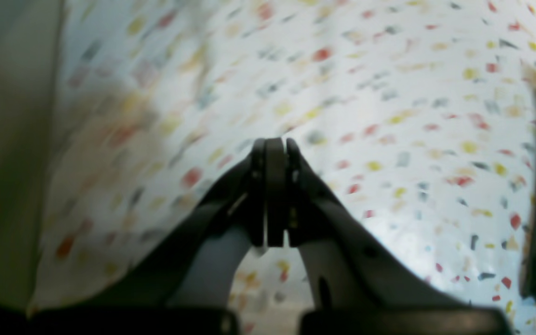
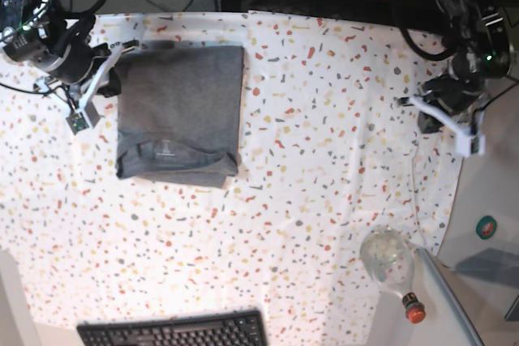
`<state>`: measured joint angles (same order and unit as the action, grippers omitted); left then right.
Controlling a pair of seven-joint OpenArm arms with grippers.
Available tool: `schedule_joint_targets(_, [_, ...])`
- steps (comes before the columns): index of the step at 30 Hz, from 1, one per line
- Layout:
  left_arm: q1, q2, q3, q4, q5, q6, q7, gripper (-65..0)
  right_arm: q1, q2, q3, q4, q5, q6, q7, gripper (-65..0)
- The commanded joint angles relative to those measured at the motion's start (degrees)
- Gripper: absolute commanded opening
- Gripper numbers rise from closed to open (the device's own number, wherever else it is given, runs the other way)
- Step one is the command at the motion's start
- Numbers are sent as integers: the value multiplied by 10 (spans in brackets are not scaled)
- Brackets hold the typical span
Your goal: Layout the t-shirt on the table in an organized manner, then fold the t-shirt properly
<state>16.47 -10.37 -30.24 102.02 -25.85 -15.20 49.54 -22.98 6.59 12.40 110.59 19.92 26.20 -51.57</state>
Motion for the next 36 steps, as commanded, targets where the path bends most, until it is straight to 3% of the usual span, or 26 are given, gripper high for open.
schedule_joint_targets(1, [8, -8, -30, 0, -37, -4, -13, -650, 1, 4, -14, 13, 5, 1, 10, -650])
schedule_joint_targets(4, [35, -20, -103, -29, -97, -4, -13, -650, 17, 5, -47, 5, 5, -1, 11, -650])
schedule_joint_targets(9, [56, -19, -131, -22, -100, -4, -13, -650, 38, 6, -50, -81, 5, -1, 19, -650])
schedule_joint_targets(14, [59, -18, -132, -25, -99, -4, -13, -650, 23, 7, -52, -181, 5, -1, 114, -650])
schedule_joint_targets(24, [54, -15, -128, -25, -99, -4, -13, -650, -24, 7, -49, -84, 5, -3, 127, -650])
schedule_joint_targets(32, [76, -15, -124, -18, -103, -5, -13, -650, -11, 8, -49, -155, 4, -3, 131, -650])
schedule_joint_targets(36, [103, -16, -53, 27, -99, -5, -21, -650, -34, 32, -36, -63, 5, -3, 127, -650])
